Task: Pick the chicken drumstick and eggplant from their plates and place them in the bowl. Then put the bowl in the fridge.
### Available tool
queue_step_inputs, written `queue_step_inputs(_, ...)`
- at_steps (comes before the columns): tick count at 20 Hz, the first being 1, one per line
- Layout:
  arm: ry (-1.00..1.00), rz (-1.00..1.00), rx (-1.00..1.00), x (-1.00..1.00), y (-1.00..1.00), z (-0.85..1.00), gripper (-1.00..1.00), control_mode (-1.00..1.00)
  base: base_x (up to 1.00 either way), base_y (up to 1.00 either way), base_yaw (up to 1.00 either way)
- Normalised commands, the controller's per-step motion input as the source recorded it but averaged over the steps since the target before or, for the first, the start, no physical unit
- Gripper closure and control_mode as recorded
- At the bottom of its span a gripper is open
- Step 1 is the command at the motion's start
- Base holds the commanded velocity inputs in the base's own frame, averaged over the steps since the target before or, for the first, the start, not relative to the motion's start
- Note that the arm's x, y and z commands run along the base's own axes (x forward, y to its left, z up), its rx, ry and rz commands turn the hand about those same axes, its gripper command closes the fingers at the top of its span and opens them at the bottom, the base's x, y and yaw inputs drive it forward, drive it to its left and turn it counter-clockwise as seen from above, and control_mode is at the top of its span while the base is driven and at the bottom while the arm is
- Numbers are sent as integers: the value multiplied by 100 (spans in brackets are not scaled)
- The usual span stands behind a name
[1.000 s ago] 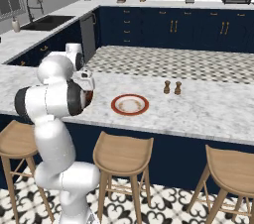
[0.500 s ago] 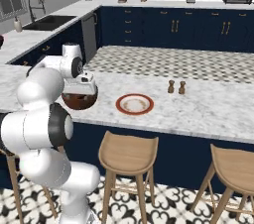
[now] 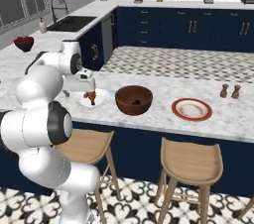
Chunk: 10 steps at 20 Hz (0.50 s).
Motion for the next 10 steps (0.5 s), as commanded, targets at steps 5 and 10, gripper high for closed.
queue_step_inputs(5,0,0,0,0,0,0,-100,100,74,65,-3)
queue_step_inputs(10,0,0,0,0,0,0,-100,100,100,-35,0)
